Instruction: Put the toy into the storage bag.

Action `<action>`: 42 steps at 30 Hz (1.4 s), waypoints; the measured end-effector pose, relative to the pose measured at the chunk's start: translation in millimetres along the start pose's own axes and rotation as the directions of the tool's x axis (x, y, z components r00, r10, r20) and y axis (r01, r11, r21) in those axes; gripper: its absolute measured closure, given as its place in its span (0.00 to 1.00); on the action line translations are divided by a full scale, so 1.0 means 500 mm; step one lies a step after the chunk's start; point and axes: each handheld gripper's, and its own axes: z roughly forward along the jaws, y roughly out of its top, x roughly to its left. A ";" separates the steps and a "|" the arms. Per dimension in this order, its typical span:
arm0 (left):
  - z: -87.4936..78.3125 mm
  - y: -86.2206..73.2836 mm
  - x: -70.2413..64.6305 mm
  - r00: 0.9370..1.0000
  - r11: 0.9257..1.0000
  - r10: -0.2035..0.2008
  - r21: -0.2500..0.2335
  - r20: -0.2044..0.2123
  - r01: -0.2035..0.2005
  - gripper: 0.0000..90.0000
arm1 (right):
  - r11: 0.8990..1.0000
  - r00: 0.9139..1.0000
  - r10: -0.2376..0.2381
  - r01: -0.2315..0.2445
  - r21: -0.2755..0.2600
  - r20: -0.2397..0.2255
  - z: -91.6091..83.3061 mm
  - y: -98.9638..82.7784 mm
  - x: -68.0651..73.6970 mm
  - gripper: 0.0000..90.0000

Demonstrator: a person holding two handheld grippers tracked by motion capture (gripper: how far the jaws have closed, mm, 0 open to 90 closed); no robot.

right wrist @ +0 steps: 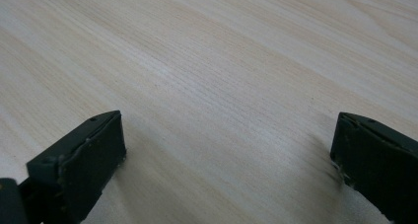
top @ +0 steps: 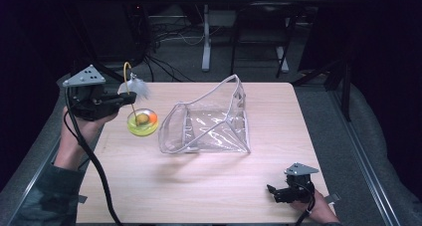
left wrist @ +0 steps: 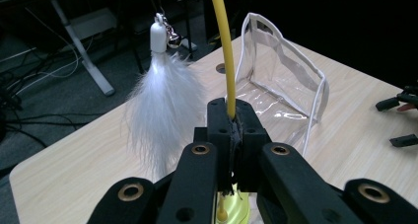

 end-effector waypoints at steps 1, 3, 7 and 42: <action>0.002 0.003 0.000 1.000 1.000 0.003 0.000 0.000 -0.003 0.98 | 1.000 1.000 0.000 0.000 0.000 0.000 0.000 0.000 0.000 0.00; 0.008 0.009 -0.001 1.000 1.000 0.006 -0.001 0.006 -0.006 0.98 | 1.000 1.000 0.000 0.000 0.001 0.000 0.000 0.000 0.000 0.00; 0.021 0.021 -0.005 1.000 1.000 0.017 0.001 0.016 -0.017 0.98 | 1.000 1.000 -0.001 0.001 0.001 0.000 0.000 0.000 0.000 0.00; 0.137 0.076 -0.040 0.991 0.997 0.063 0.041 0.117 -0.068 0.98 | 1.000 1.000 0.004 -0.004 -0.003 -0.005 0.001 0.000 0.000 0.00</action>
